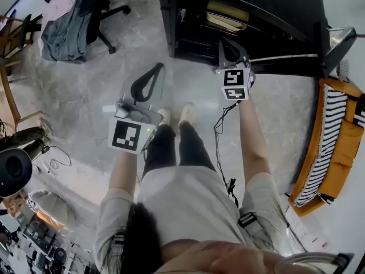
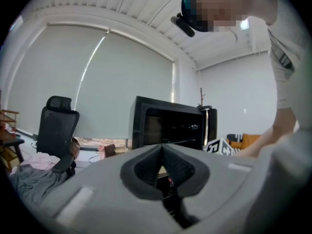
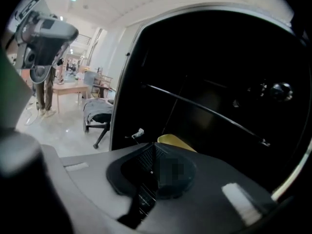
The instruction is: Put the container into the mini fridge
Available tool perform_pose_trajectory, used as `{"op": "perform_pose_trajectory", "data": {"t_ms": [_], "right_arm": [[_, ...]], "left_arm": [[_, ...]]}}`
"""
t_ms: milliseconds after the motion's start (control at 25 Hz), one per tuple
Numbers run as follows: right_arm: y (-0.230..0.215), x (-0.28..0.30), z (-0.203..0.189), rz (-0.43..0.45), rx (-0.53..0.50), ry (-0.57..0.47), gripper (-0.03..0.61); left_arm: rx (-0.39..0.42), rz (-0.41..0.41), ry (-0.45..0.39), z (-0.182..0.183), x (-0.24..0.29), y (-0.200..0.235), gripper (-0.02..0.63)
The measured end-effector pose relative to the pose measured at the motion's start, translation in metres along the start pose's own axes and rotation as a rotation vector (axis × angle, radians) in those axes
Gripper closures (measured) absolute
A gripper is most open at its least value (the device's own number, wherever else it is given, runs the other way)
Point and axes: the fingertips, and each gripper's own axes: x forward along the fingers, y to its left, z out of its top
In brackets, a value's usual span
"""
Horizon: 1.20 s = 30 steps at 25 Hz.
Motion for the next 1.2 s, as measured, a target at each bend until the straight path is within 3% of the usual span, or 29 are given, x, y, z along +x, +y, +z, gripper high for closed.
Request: {"op": "perform_pose_trajectory", "data": {"t_ms": [400,1200], "right_arm": [[0.009,-0.087,0.035,-0.086,0.224,-0.119,0.578],[0.023,-0.243,0.095,-0.250,0.345,-0.260,0.578]], "left_arm": [[0.037,-0.079,-0.014,0.020,-0.017,-0.013,0.612],[0.078,-0.179,-0.059,0.071,-0.061,-0.056,0.612]]}}
